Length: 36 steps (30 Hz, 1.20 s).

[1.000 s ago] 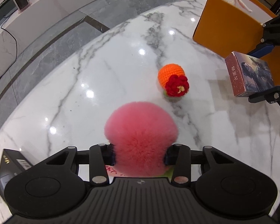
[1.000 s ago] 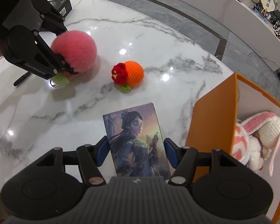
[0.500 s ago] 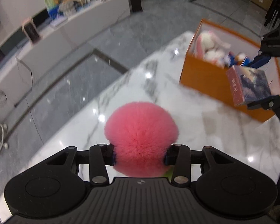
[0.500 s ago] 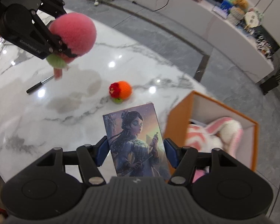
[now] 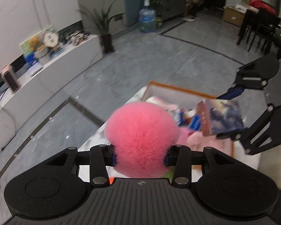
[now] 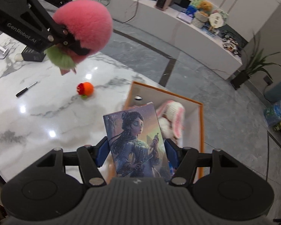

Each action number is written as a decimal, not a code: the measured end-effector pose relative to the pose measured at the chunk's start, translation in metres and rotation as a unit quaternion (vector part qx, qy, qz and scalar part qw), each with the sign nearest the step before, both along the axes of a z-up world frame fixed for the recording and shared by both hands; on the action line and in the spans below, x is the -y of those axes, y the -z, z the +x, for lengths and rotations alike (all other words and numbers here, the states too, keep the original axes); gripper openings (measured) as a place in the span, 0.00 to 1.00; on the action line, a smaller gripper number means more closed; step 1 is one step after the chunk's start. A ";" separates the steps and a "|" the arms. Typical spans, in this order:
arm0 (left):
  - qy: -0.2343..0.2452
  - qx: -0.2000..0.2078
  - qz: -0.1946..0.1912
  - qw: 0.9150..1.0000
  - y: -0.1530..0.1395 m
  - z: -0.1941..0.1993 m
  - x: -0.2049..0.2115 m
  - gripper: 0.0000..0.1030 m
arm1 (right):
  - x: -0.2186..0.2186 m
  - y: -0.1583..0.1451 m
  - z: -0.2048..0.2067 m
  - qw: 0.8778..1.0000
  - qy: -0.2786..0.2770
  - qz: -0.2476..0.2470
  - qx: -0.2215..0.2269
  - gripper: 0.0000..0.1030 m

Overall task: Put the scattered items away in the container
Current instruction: 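Carry the pink pompom with the left tool while the right carries the book to the box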

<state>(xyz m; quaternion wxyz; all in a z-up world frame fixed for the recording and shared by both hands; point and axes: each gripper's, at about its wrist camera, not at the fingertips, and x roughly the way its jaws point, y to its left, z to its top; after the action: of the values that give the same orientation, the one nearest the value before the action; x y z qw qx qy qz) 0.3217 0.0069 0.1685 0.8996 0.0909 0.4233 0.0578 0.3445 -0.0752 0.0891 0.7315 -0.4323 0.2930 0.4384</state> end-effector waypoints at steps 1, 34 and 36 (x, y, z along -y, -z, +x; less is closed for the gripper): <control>0.007 0.000 0.001 1.000 0.001 0.007 0.009 0.47 | 0.005 -0.001 0.004 1.000 0.004 0.002 0.001 0.63; 0.064 -0.111 -0.024 0.992 0.138 0.141 0.066 0.47 | 0.072 0.113 0.140 0.993 0.075 0.002 -0.096 0.64; 0.062 -0.116 -0.026 0.991 0.145 0.145 0.066 0.47 | 0.073 0.119 0.143 0.992 0.076 -0.001 -0.100 0.64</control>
<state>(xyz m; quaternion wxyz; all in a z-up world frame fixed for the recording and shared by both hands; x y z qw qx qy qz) 0.4668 -0.0589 0.0237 0.8483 0.0995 0.5197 -0.0197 0.4874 -0.1482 -0.0303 0.7292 -0.3634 0.3969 0.4227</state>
